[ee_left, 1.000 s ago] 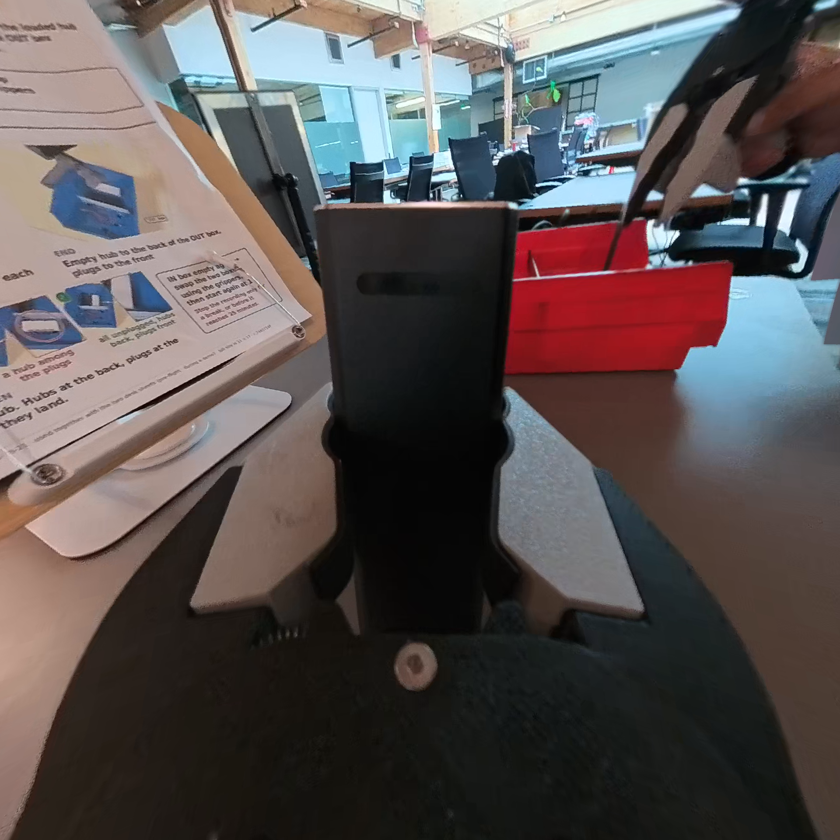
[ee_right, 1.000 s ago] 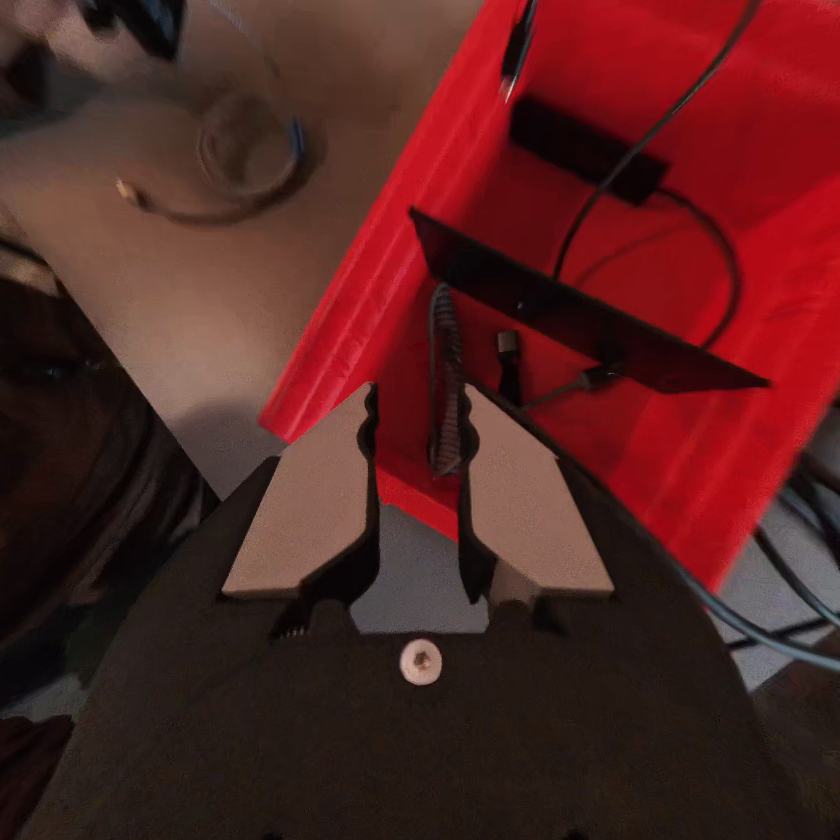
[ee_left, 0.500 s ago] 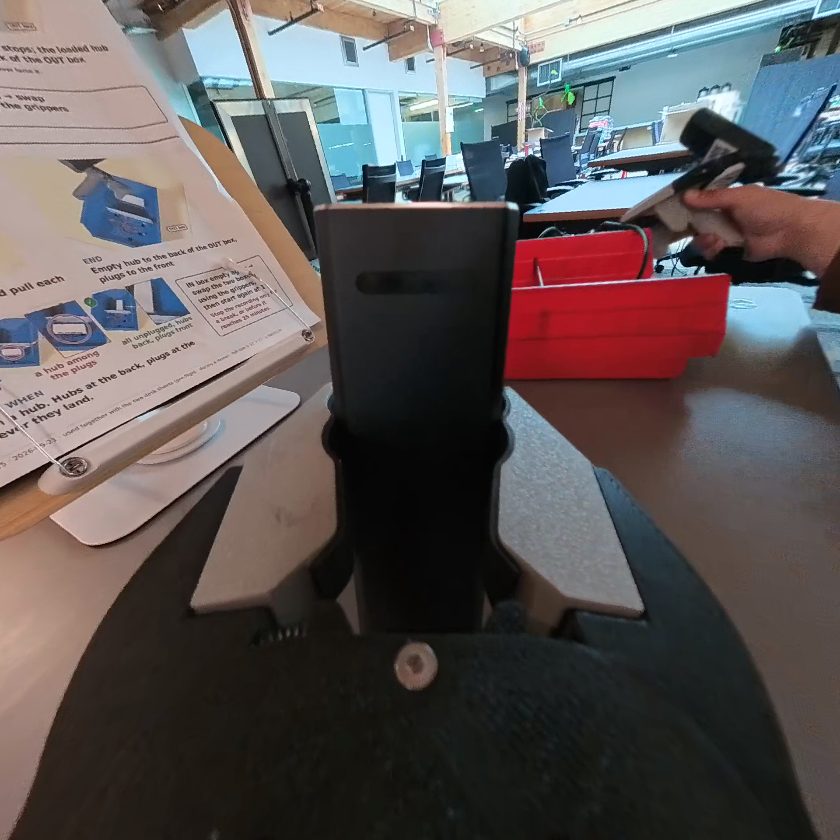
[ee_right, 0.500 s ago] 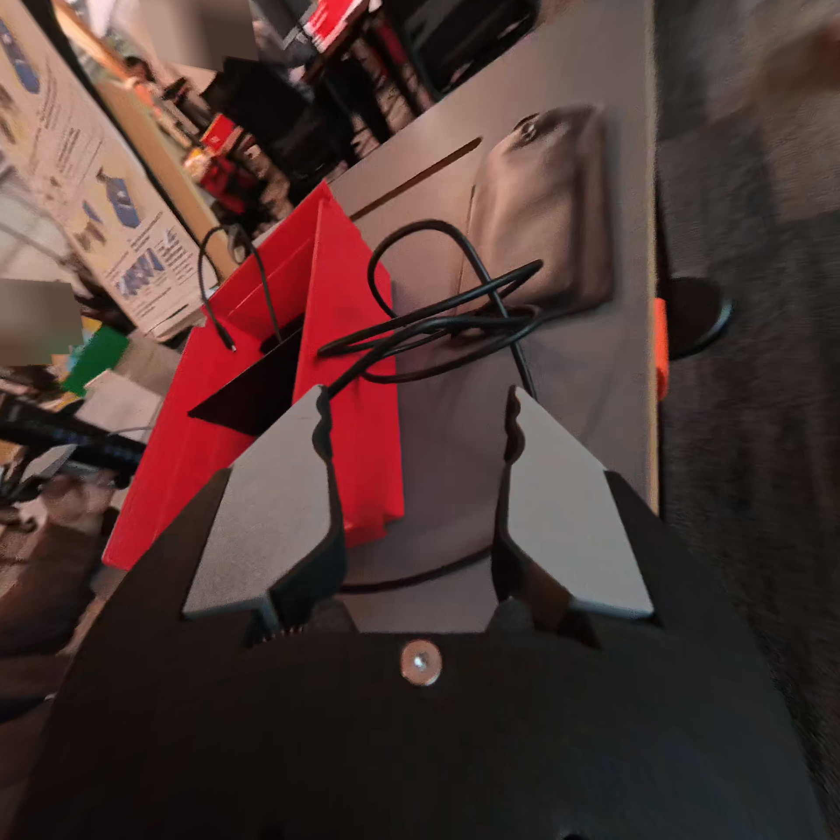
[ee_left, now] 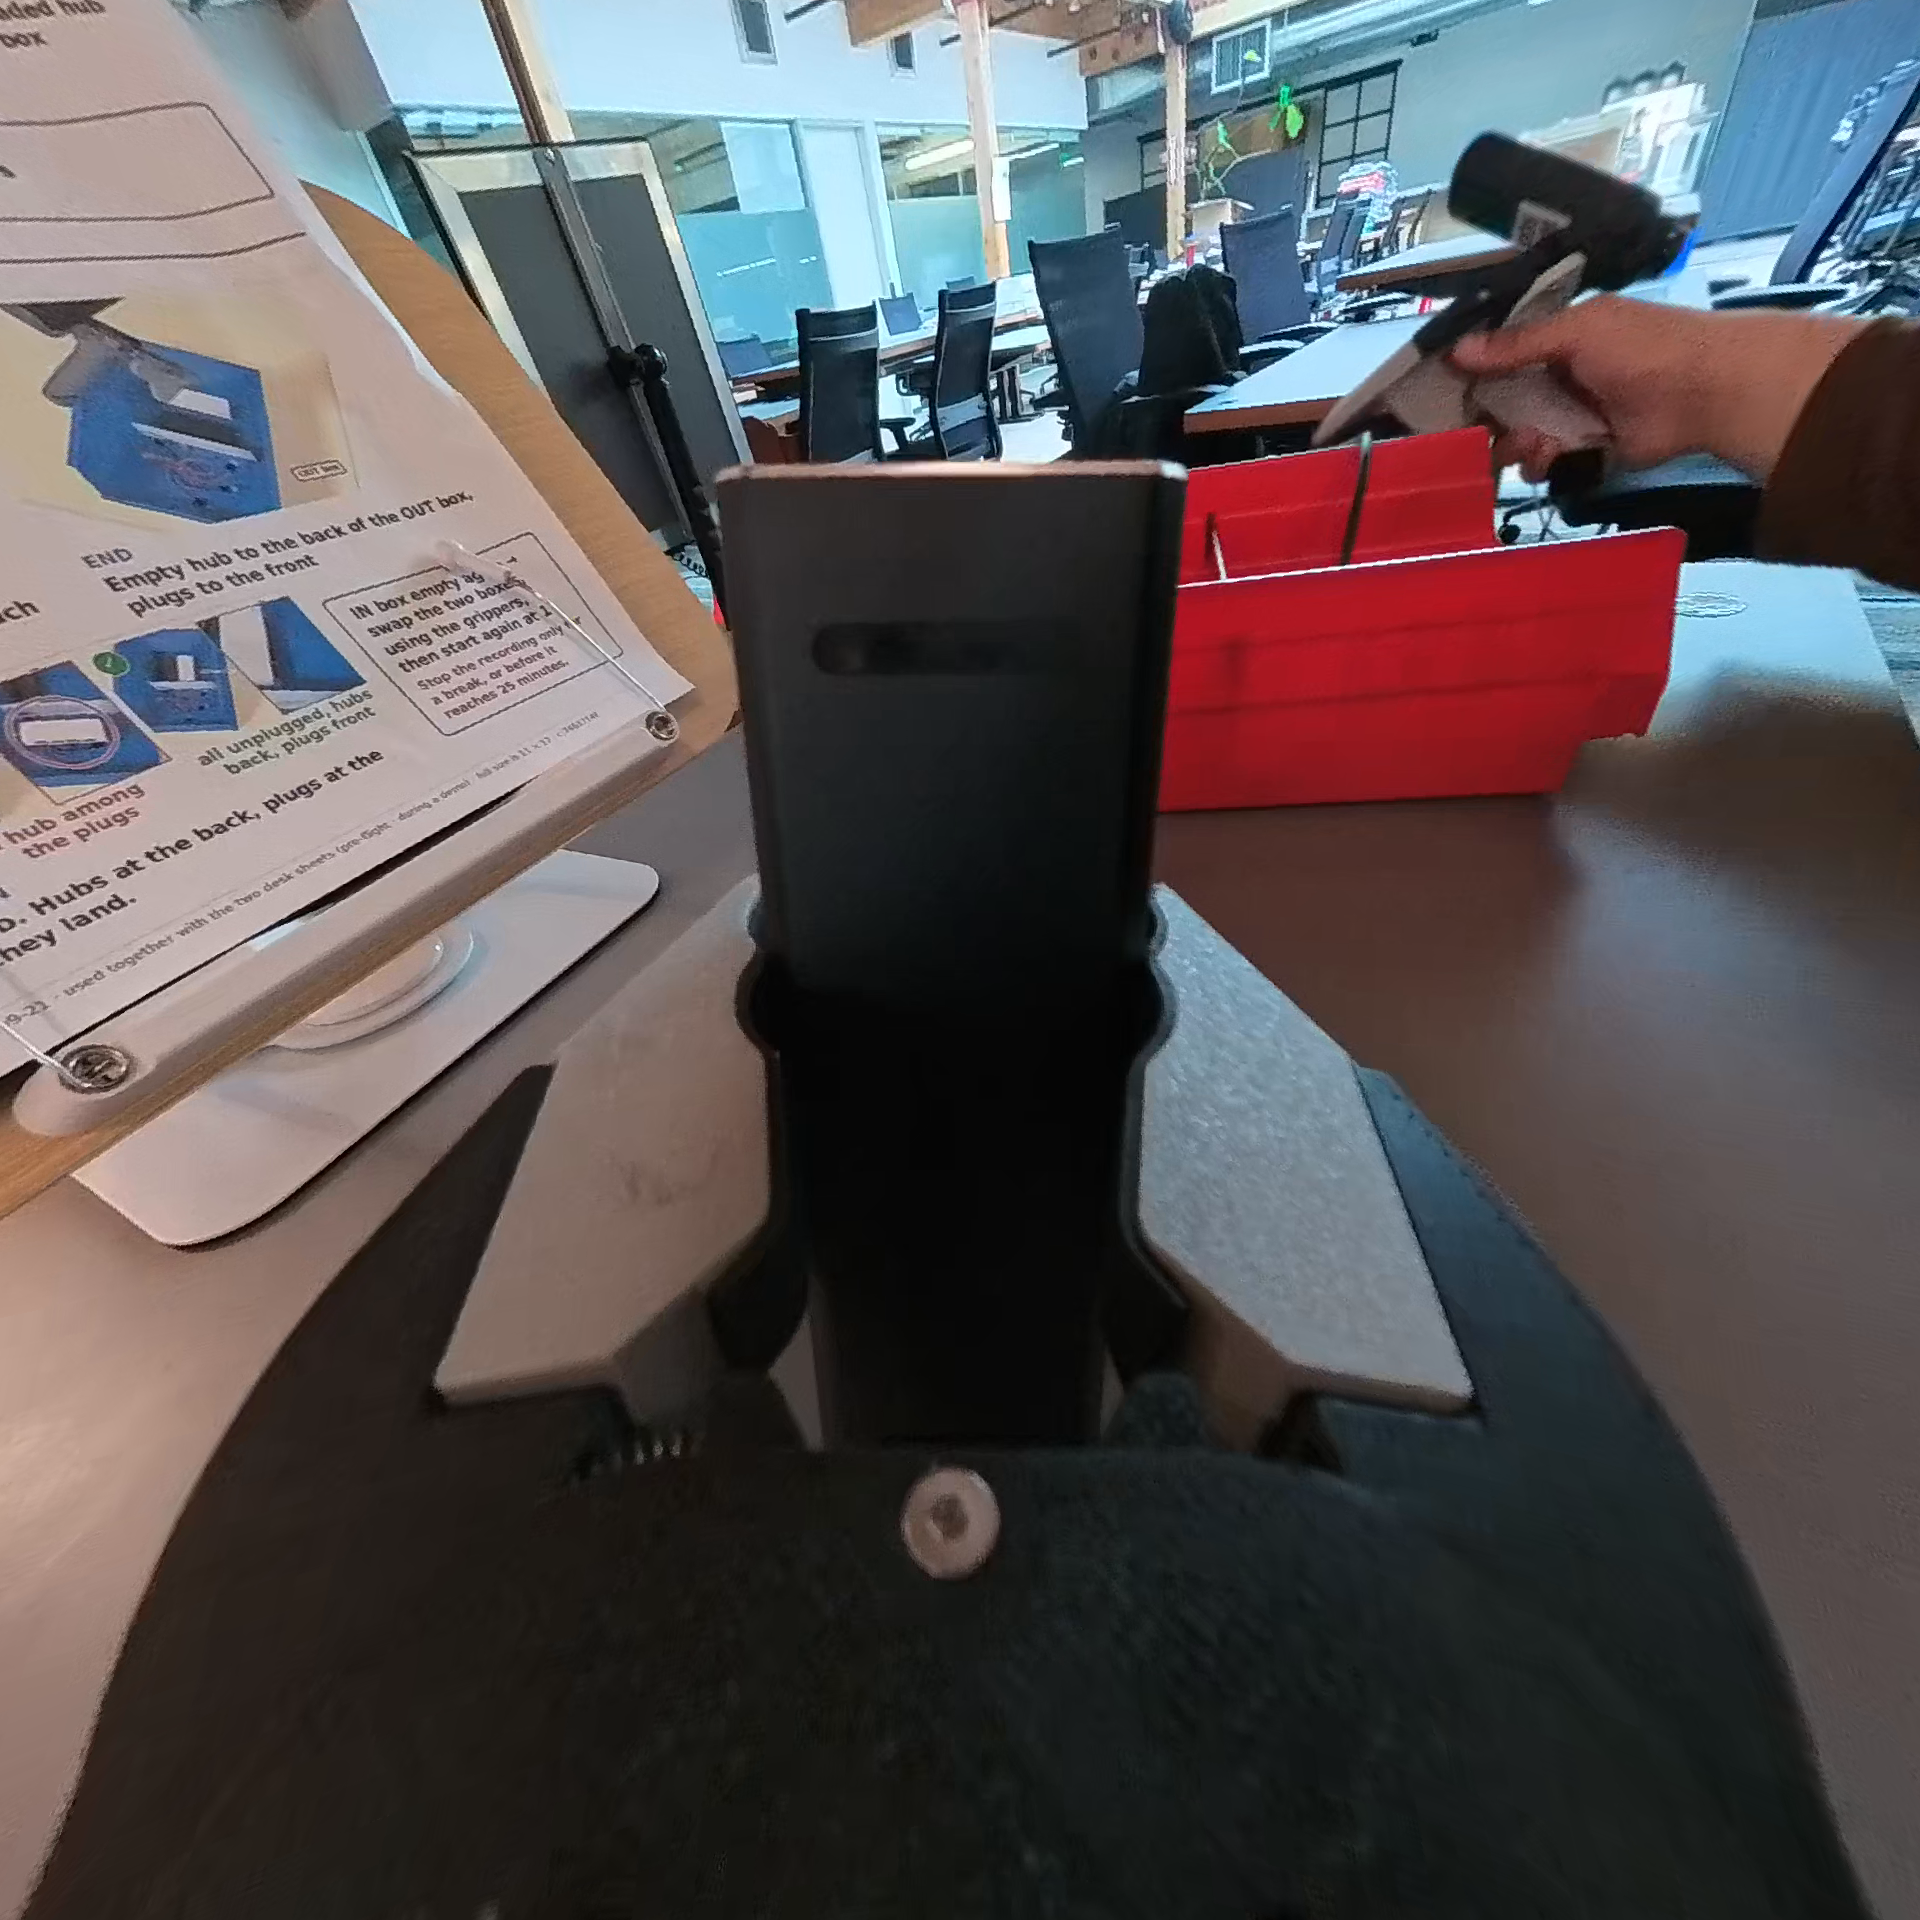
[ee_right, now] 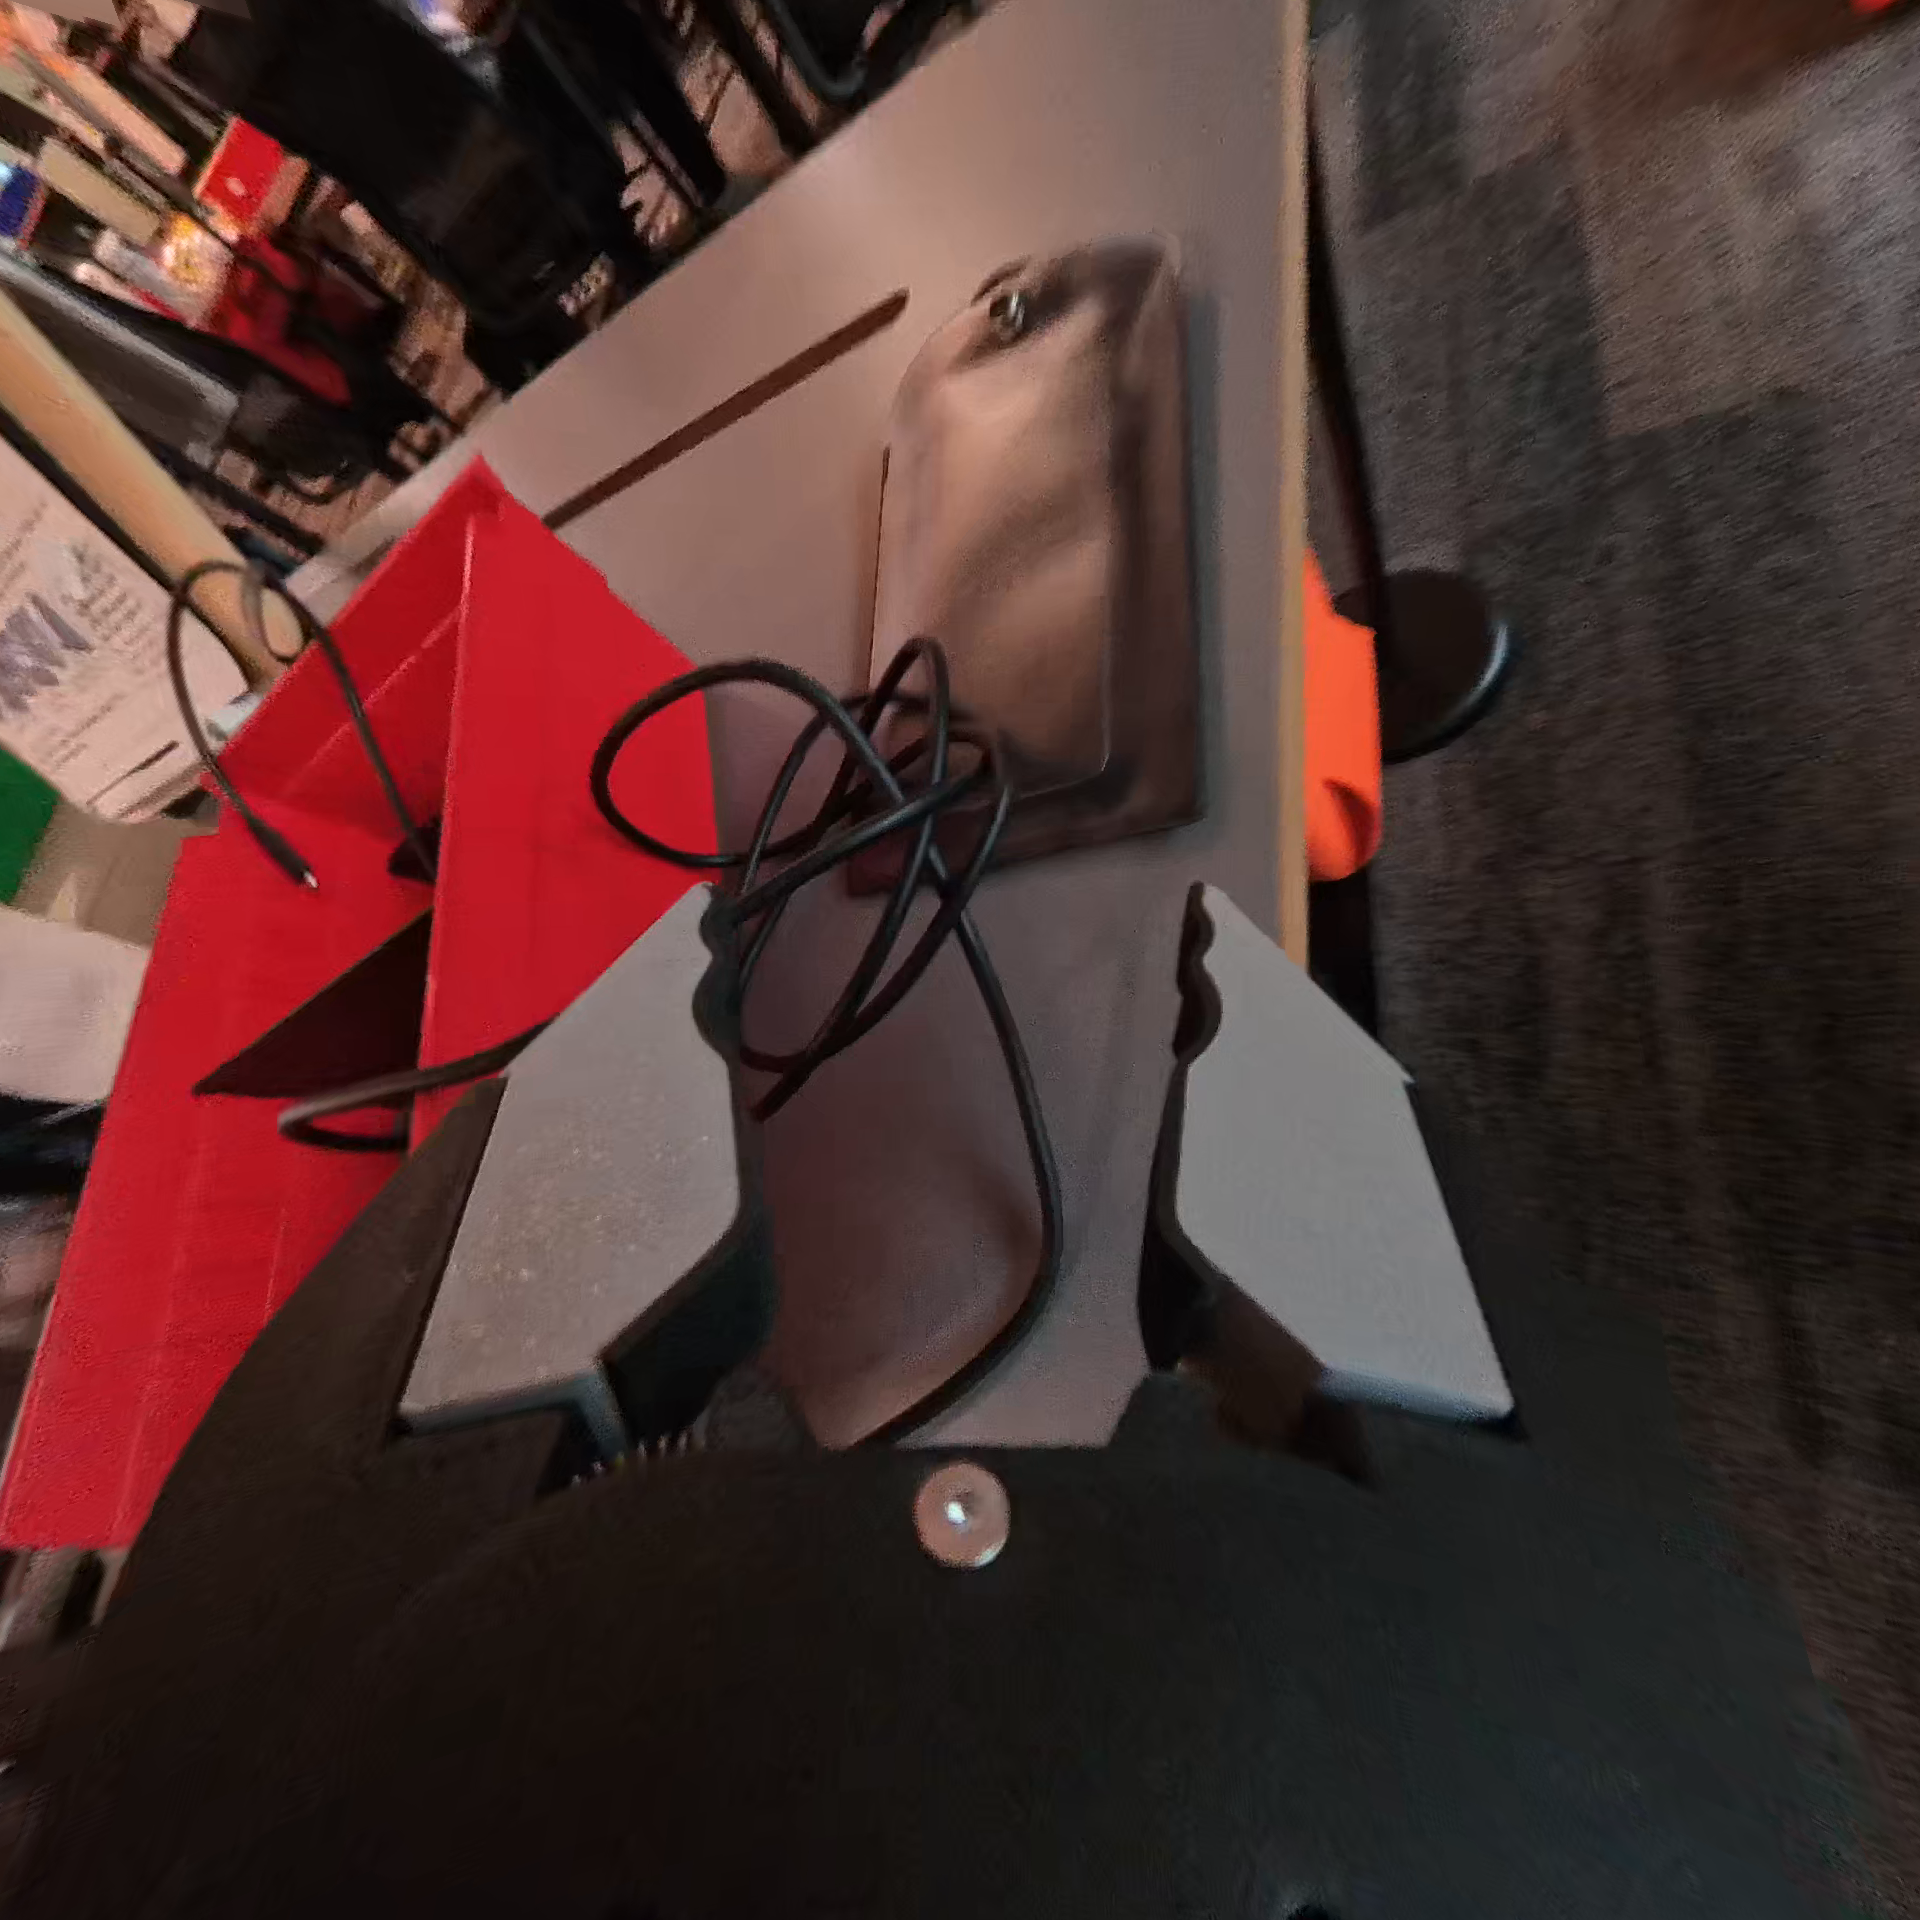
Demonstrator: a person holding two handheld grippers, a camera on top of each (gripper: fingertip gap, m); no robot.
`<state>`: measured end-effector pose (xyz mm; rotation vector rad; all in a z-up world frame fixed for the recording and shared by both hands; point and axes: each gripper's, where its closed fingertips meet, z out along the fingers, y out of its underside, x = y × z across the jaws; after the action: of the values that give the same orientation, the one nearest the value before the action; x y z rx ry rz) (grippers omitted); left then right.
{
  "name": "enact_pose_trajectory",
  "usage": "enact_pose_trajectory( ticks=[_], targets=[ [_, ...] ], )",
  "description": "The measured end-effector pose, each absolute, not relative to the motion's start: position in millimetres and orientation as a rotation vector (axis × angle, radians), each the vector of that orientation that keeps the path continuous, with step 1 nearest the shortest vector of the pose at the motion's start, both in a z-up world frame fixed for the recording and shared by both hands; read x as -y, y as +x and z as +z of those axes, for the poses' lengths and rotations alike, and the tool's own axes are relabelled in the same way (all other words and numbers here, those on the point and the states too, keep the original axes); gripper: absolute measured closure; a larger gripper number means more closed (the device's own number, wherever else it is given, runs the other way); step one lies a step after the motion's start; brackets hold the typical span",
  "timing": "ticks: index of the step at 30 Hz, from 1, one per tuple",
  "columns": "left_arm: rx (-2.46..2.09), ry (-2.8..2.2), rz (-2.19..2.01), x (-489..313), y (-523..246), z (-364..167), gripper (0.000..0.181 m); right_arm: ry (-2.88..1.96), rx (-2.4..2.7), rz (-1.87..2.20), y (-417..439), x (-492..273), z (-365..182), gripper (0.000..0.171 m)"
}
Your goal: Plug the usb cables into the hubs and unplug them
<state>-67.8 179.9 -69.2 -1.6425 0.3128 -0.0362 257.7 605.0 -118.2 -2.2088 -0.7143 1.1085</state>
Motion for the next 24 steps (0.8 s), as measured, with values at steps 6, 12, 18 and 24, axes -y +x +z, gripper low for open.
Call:
enact_pose_trajectory(
  ticks=[6, 12, 18, 24],
  targets=[
    [-0.301, -1.633, -0.087, -179, -67, -66, 0.114, -2.073, 0.647, 1.43, 251, -606, -100, 0.087],
    [-0.324, -1.664, -0.084, -181, -65, -73, 0.114, -2.159, 0.869, 1.538, 210, -582, -145, 0.113],
    [-0.324, -1.7, -0.07, -183, -67, -83, 0.113, -1.952, 0.89, 1.39, 207, -589, -84, 0.164],
    [-0.331, -1.691, -0.073, -182, -61, -79, 0.114, -1.645, 1.169, 0.957, 193, -532, 18, 0.167]
  ],
)
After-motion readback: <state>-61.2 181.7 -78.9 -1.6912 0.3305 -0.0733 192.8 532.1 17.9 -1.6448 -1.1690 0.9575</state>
